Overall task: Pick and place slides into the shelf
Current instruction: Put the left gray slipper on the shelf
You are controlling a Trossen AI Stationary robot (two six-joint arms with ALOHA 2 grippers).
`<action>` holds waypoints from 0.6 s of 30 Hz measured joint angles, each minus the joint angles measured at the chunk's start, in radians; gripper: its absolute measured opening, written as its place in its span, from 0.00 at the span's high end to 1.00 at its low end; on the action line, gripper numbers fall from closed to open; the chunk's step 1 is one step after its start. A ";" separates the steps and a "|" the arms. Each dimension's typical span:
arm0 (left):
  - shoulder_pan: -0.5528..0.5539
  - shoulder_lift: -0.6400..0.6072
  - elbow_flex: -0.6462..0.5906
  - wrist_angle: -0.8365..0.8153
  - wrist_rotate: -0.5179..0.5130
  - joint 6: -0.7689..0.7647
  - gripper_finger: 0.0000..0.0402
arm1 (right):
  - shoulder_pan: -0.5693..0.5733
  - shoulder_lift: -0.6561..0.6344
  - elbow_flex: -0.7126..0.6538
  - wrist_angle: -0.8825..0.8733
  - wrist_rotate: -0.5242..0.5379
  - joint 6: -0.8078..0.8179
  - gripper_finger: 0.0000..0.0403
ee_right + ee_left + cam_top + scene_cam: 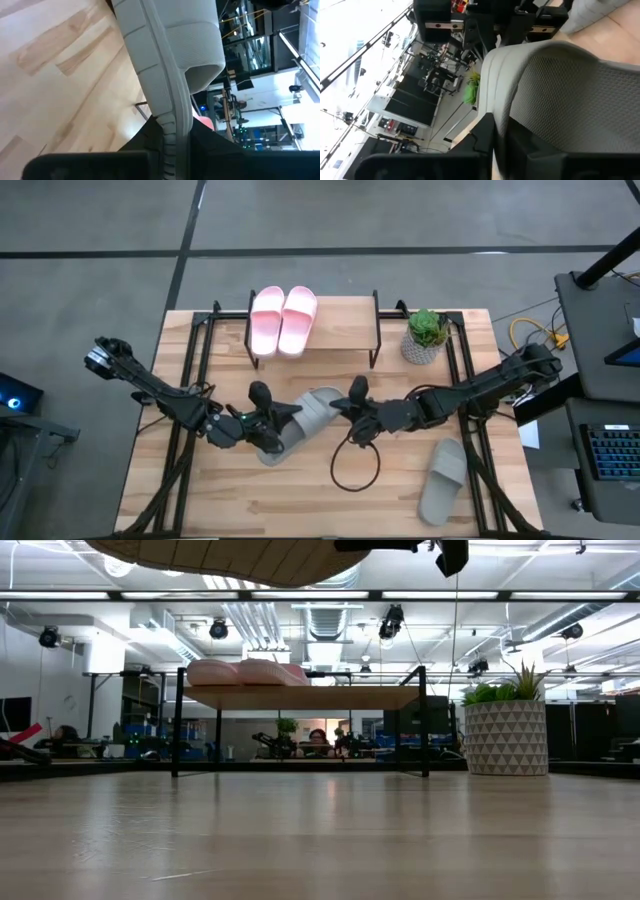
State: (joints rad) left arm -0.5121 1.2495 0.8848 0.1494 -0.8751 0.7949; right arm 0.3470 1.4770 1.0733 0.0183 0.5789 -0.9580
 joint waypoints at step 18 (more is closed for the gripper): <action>-0.034 -0.200 -0.030 -0.033 -0.308 -0.052 0.77 | 0.036 -0.042 0.003 -0.018 0.626 0.209 0.92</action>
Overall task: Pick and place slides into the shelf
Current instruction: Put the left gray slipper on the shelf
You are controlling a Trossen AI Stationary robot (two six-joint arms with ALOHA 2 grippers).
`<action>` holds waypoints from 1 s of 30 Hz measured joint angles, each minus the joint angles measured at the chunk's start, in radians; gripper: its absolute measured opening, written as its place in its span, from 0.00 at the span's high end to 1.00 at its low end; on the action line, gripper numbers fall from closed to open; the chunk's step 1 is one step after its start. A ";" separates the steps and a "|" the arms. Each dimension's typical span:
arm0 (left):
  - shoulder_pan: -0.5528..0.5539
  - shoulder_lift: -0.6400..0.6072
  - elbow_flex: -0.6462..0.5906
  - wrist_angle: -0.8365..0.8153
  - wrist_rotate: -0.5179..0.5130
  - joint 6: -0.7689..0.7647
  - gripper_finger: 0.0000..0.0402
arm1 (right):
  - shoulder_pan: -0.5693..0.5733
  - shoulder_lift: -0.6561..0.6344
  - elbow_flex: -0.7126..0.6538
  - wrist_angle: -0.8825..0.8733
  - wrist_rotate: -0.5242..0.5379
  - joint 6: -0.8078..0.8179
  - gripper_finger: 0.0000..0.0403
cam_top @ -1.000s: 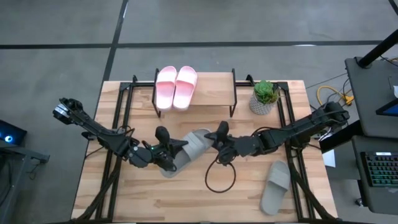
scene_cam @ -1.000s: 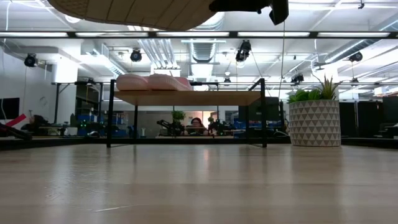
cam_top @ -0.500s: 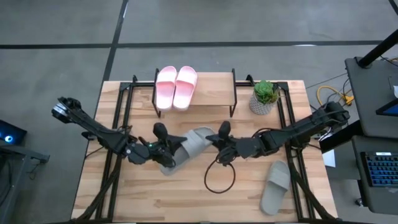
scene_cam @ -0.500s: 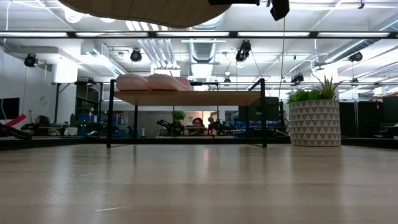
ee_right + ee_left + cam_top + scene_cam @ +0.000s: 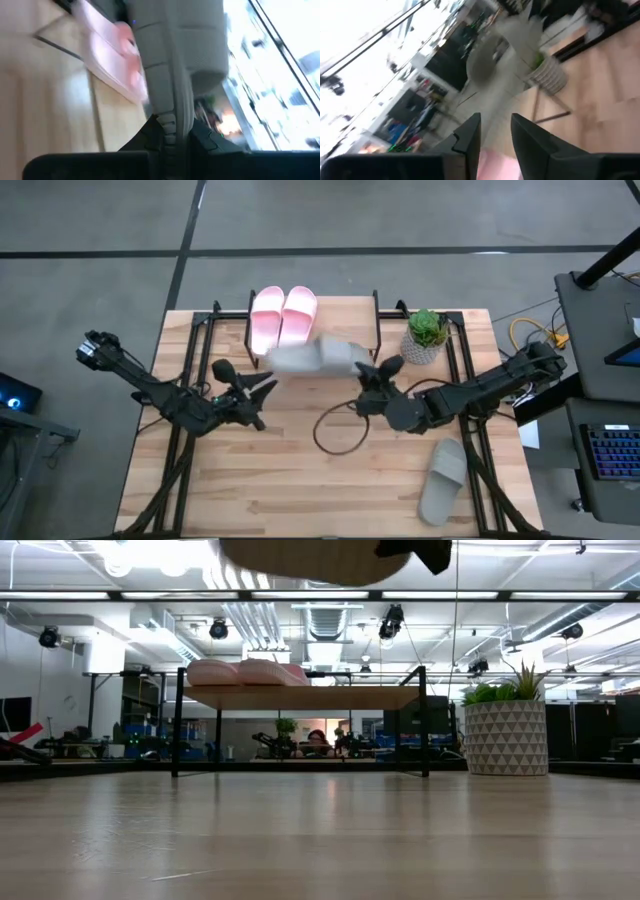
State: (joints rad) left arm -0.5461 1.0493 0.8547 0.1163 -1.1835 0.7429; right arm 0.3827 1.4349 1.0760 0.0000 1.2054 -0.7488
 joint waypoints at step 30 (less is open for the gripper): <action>0.108 0.362 0.177 0.169 -0.159 0.437 0.36 | 0.010 0.008 0.000 -0.182 -0.039 0.238 0.93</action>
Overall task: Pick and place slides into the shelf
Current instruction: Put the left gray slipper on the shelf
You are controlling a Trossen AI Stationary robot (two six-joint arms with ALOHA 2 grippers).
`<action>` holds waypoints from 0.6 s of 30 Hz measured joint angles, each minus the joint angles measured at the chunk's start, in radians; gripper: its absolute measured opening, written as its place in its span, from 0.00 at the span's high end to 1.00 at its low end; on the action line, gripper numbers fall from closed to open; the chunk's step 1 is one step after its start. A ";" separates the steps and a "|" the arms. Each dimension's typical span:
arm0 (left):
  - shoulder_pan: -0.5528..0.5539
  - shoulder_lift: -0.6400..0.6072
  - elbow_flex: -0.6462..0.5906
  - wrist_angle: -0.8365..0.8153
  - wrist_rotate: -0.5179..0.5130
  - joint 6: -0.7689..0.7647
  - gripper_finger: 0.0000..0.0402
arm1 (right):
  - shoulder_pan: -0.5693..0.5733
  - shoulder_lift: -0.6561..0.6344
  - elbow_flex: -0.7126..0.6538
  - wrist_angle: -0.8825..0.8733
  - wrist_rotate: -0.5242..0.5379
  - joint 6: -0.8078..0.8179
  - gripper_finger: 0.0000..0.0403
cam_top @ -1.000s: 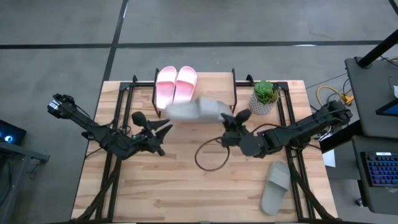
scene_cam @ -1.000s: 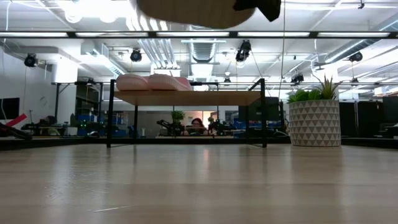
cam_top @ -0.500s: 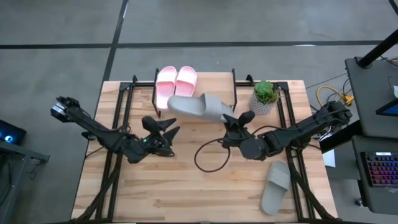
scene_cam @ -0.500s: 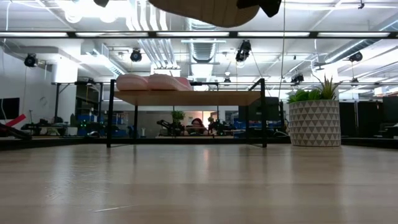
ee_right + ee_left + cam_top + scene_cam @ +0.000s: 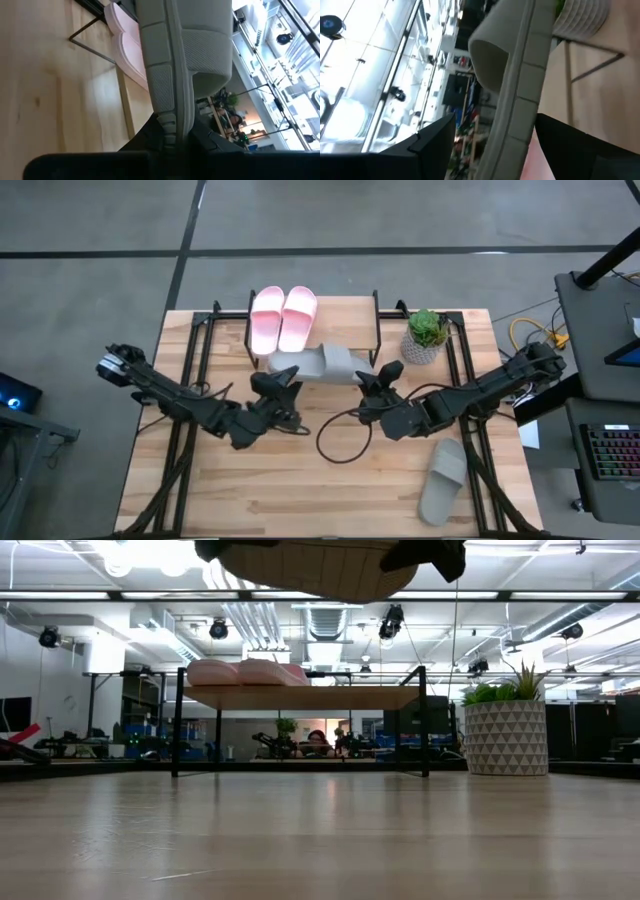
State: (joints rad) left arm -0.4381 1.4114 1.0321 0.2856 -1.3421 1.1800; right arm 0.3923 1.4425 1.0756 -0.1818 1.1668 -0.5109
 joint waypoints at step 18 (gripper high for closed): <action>0.083 0.048 0.022 -0.029 0.030 0.041 0.82 | 0.020 -0.002 0.000 -0.002 -0.014 -0.017 0.93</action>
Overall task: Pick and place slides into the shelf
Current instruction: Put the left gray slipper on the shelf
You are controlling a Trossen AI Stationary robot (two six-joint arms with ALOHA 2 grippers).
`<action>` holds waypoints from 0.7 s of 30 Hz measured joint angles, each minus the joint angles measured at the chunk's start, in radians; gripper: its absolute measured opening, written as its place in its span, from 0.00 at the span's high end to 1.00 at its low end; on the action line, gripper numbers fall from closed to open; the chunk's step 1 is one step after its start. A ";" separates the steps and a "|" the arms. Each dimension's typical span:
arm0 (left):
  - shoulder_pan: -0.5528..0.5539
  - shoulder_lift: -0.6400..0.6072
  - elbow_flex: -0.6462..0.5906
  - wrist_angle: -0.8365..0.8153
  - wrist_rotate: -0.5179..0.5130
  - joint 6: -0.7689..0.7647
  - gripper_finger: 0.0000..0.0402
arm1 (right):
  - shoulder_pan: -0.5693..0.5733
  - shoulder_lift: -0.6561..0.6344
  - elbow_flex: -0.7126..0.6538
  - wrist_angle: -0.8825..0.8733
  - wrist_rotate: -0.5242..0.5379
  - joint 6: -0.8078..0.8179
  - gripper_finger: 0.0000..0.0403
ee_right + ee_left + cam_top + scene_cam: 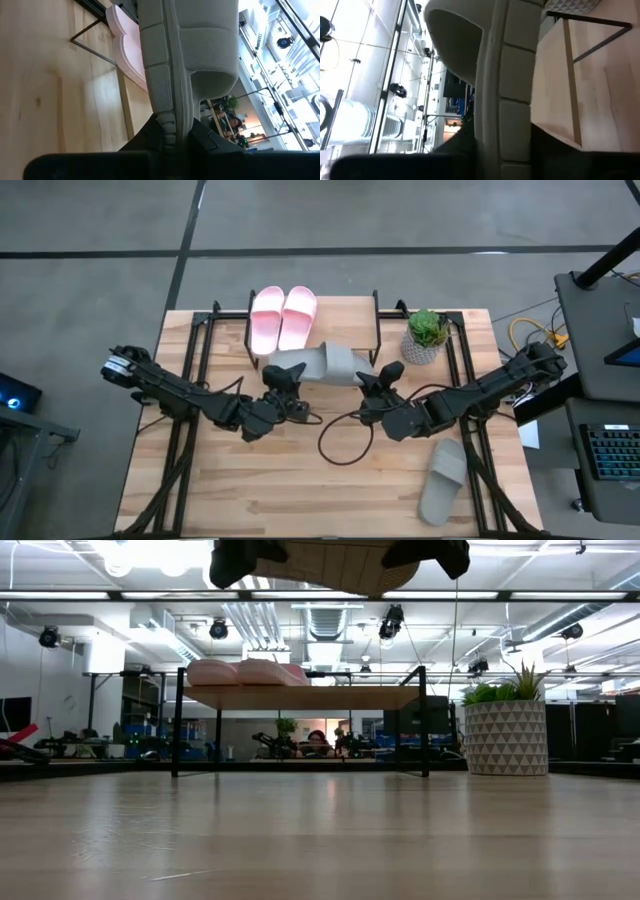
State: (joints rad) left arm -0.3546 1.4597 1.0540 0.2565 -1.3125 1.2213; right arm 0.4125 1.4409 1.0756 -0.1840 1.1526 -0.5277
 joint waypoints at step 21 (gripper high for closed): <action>-0.001 -0.364 -0.286 -0.012 0.398 -0.146 0.89 | 0.220 -0.145 0.016 0.009 -0.026 -0.076 0.56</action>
State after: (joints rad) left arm -0.3555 1.0954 0.7682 0.2443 -0.9145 1.0750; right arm 0.6324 1.2955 1.0920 -0.1749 1.1264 -0.6039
